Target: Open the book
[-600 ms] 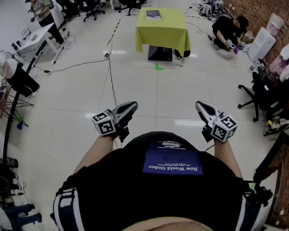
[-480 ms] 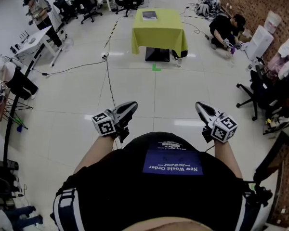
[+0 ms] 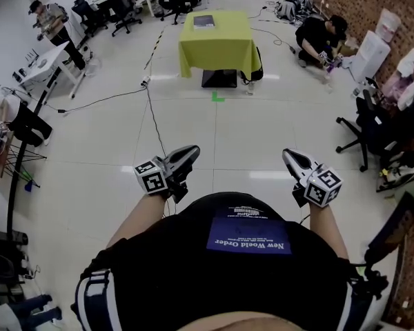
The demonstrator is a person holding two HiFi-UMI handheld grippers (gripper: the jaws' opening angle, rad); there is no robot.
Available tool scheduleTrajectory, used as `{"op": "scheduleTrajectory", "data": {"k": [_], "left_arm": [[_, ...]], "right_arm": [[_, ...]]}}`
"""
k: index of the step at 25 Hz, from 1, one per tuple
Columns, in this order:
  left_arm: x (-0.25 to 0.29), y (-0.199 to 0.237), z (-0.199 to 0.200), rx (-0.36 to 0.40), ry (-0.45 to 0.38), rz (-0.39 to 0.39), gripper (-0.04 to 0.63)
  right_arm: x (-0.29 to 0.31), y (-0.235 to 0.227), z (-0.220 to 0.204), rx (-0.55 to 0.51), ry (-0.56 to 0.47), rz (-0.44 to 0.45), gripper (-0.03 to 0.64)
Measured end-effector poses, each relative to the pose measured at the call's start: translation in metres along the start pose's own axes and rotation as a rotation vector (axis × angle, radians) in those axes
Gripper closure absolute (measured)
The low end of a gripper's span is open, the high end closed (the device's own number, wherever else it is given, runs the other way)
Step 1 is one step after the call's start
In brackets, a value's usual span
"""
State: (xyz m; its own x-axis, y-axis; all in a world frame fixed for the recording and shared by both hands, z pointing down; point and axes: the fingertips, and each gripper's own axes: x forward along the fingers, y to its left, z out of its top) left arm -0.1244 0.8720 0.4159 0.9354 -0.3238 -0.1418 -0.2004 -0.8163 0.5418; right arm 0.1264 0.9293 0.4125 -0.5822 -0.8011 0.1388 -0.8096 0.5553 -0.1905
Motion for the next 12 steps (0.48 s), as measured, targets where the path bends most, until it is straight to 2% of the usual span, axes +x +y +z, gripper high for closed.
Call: {"op": "scheduleTrajectory", "data": {"k": [7,12], "left_arm": [[-0.007,0.042,0.014,-0.017,-0.015,0.024,0.588],[-0.025,0.1,0.054,-0.025,-0.034,0.002,0.588]], "right_arm": [[0.049,-0.011,-0.002,0.009,0.034,0.027,0.63],[0.122,-0.005,0.024,-0.026,0.031,0.03,0.63]]}}
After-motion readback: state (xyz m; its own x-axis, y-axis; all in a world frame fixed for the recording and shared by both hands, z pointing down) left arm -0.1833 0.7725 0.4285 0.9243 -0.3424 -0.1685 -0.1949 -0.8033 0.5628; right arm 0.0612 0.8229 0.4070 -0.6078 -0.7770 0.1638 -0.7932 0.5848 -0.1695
